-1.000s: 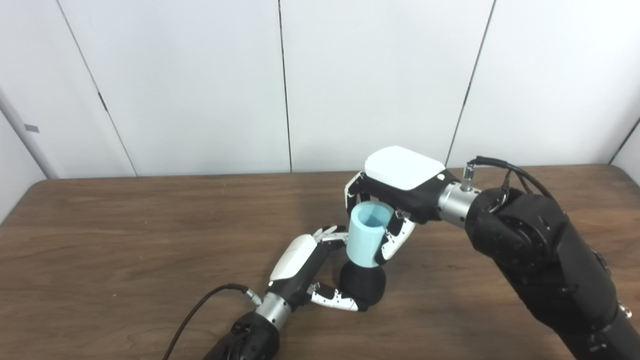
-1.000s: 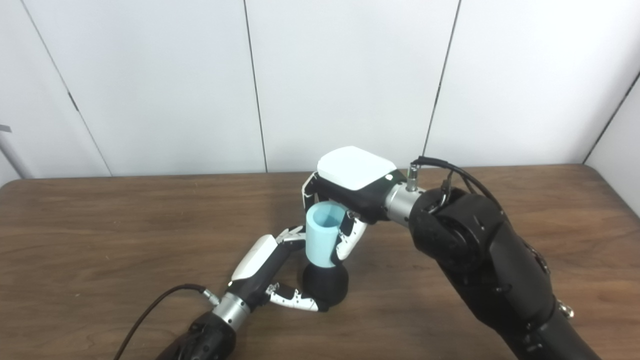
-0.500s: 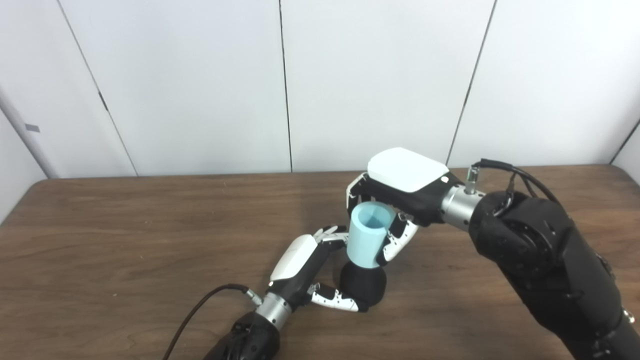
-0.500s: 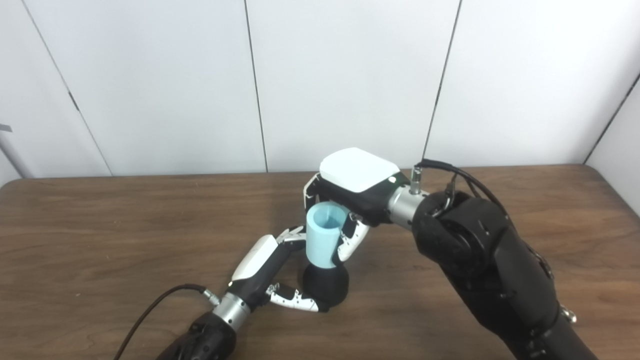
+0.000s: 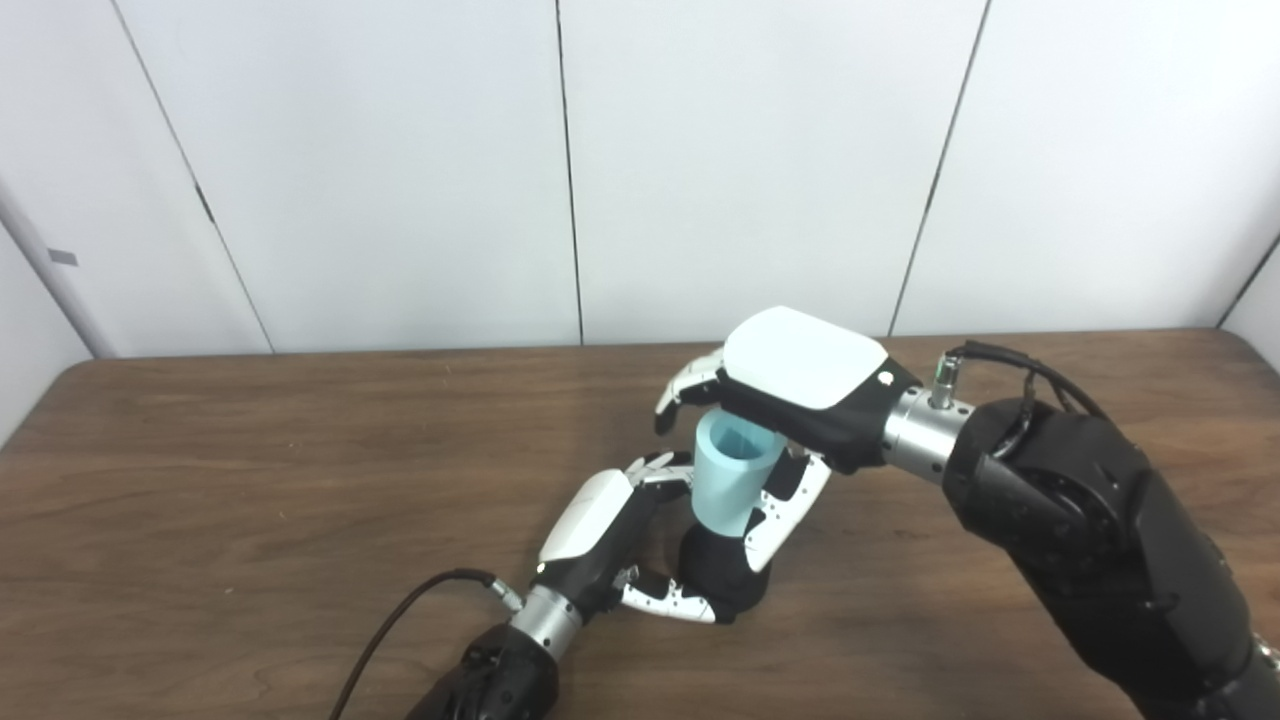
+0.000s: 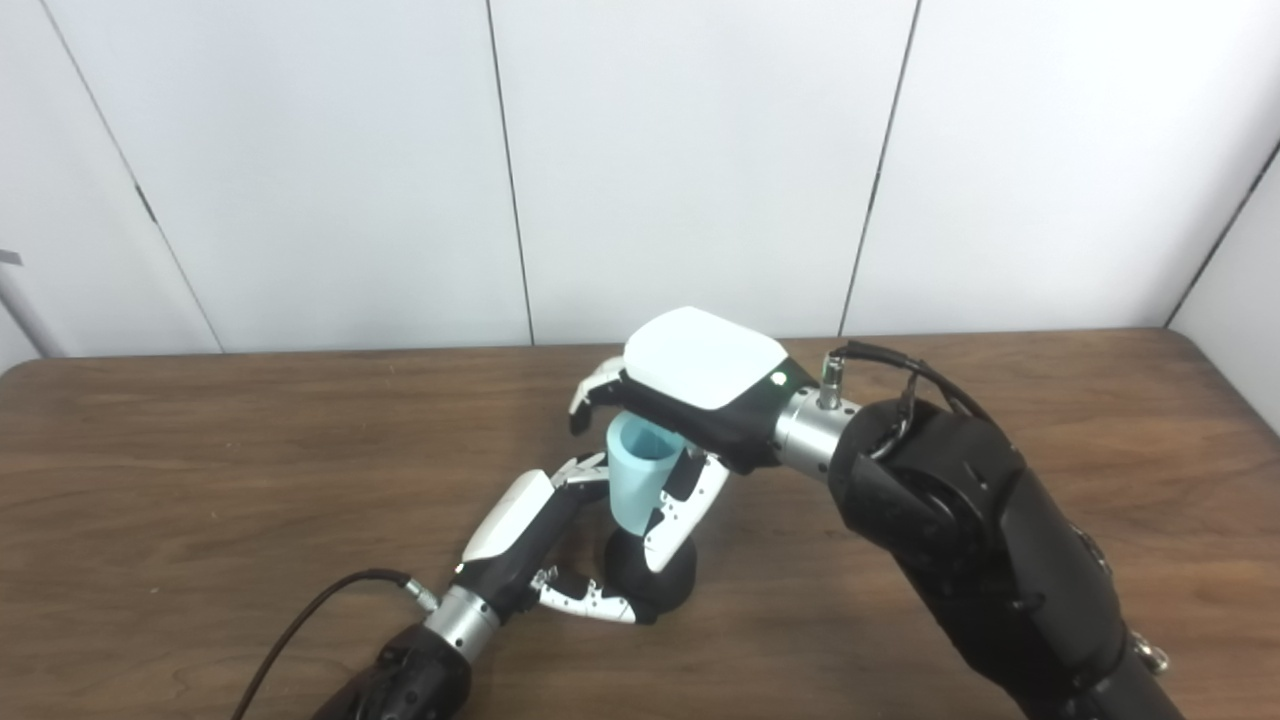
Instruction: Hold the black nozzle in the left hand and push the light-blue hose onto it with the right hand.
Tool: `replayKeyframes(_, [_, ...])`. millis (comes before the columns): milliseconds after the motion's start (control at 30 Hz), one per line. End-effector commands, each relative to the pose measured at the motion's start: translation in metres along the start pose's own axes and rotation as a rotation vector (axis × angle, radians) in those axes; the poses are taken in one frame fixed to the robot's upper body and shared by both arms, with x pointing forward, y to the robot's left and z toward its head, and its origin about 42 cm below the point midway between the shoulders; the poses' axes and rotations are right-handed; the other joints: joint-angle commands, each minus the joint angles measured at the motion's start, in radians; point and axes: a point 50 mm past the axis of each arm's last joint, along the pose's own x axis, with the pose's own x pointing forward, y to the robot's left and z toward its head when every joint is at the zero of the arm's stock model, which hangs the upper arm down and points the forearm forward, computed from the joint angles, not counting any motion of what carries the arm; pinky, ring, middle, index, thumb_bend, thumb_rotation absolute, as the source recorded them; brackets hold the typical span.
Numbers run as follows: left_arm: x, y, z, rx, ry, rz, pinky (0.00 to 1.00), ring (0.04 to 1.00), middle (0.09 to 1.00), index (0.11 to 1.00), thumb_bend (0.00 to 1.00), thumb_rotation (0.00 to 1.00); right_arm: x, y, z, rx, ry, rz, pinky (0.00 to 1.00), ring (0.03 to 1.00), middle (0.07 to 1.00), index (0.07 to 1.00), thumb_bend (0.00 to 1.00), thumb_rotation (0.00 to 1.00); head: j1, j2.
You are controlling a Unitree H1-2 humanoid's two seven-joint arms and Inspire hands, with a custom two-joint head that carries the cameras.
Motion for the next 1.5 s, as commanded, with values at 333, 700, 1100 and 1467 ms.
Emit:
replayKeyframes(333, [-0.046,-0.043,-0.039,-0.004,0.207,-0.164,1.00,0.942,0.808,0.482,0.52,0.07,-0.011,-0.008,-0.010,-0.029,-0.118,-0.280,1.00,0.994,0.984,0.887,1.00,0.64,0.001,0.001])
replayKeyframes(700, [-0.046,-0.044,-0.040,-0.006,0.204,-0.162,1.00,0.943,0.808,0.482,0.52,0.07,-0.036,0.021,-0.022,-0.045,-0.183,-0.376,1.00,1.000,1.000,0.940,1.00,0.63,-0.002,0.002])
replayKeyframes(1100, [-0.045,-0.044,-0.039,-0.006,0.204,-0.164,1.00,0.944,0.808,0.482,0.52,0.07,-0.048,0.038,-0.023,-0.052,-0.272,-0.226,1.00,1.000,1.000,0.999,0.98,0.66,-0.003,0.003])
replayKeyframes(1467, [-0.045,-0.044,-0.039,-0.005,0.204,-0.166,1.00,0.944,0.808,0.482,0.52,0.07,-0.047,0.039,-0.024,-0.007,-0.284,-0.189,1.00,1.000,1.000,1.000,1.00,0.73,-0.003,0.002])
